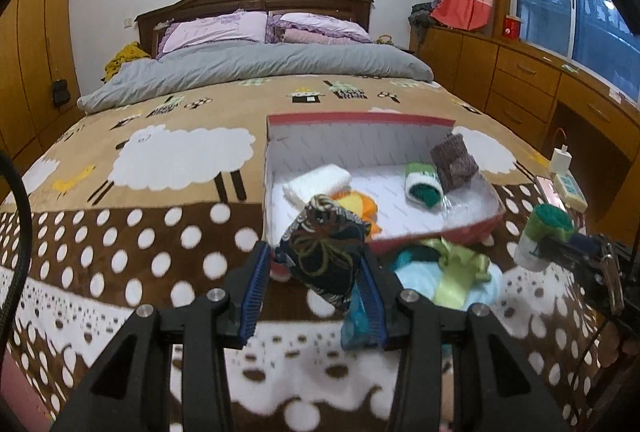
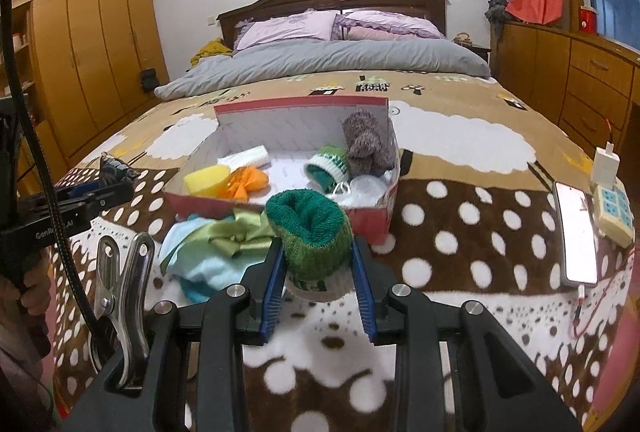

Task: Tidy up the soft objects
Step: 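Carry the black pouch and green knit sock over the shoebox with both grippers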

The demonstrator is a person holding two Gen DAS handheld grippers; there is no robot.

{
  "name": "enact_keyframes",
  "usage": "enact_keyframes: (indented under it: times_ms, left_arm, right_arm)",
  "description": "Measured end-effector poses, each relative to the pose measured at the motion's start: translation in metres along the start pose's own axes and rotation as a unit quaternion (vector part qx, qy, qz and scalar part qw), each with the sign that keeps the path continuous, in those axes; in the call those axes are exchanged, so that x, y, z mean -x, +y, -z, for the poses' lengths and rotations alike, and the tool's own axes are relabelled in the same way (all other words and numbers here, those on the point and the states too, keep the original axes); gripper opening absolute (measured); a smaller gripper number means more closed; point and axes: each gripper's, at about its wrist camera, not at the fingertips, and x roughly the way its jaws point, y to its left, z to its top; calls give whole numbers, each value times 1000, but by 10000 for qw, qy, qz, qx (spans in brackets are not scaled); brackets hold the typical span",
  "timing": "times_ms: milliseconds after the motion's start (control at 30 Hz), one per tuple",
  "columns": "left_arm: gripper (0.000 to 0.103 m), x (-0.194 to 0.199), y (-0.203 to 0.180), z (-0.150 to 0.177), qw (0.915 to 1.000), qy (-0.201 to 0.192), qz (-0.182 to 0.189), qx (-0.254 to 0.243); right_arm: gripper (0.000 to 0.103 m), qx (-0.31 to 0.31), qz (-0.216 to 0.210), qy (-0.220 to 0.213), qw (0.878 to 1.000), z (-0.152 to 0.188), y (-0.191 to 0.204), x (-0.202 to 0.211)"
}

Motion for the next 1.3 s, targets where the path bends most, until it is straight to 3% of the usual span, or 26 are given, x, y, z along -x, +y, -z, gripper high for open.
enact_keyframes:
  times_ms: [600, 1300]
  left_arm:
    - [45, -67, -14, -48, 9998, 31, 159, -148]
    - [45, -156, -13, -73, 9990, 375, 246, -8]
  right_arm:
    - [33, 210, -150, -4, 9997, -40, 12, -44]
    - [33, 90, -437, 316, 9985, -56, 7, -112]
